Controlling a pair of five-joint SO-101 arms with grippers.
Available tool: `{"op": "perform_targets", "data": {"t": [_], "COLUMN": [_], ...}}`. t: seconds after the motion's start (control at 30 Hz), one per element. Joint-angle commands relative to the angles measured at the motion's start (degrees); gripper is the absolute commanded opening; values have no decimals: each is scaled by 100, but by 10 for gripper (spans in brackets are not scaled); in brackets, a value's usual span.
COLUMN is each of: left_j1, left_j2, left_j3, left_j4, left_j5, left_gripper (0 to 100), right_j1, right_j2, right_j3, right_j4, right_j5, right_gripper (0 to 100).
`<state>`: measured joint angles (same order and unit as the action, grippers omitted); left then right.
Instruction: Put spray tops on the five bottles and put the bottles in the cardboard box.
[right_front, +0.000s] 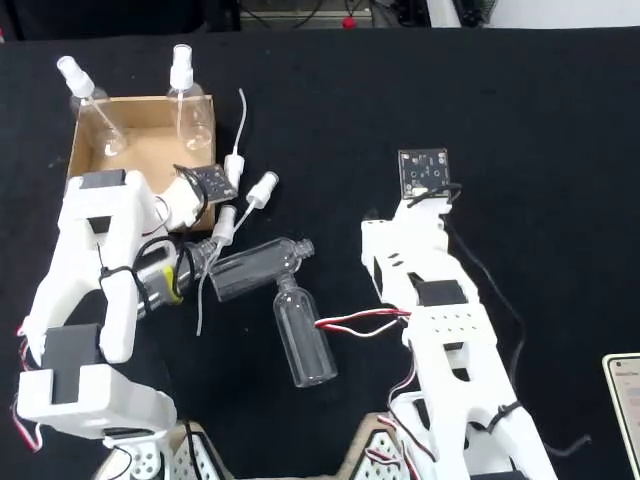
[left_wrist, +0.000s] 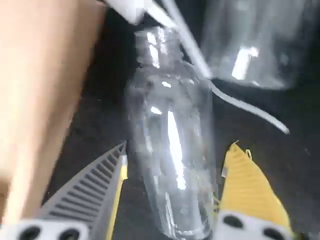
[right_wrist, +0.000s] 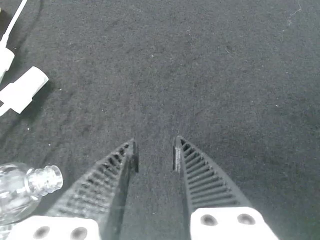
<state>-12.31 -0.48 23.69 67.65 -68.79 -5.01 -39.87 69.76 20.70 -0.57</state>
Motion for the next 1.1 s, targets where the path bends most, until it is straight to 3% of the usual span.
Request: {"op": "perform_targets", "data": {"t": [0.0,0.17,0.37,0.53,0.77,1.07], "left_j1": [31,48,-127,-725,-1015,-207], "left_j2": [-44,-44,-105,-105,-44,-70], "left_j3": [48,127,-101,-602,-655,-690], "left_j4": [-615,-360,580,1723,1846,1829], "left_j5": [668,826,659,-343,-642,-607], "left_gripper": [299,198,43,72,248,255], "right_j1": [97,97,97,97,88,88], "right_j2": [13,13,13,13,13,13], "right_j3": [-57,-57,-57,-57,-57,-48], "right_j4": [-149,-149,-149,-149,-149,-149], "right_j5": [44,44,44,44,44,44], "right_gripper": [114,114,114,114,114,114]}}
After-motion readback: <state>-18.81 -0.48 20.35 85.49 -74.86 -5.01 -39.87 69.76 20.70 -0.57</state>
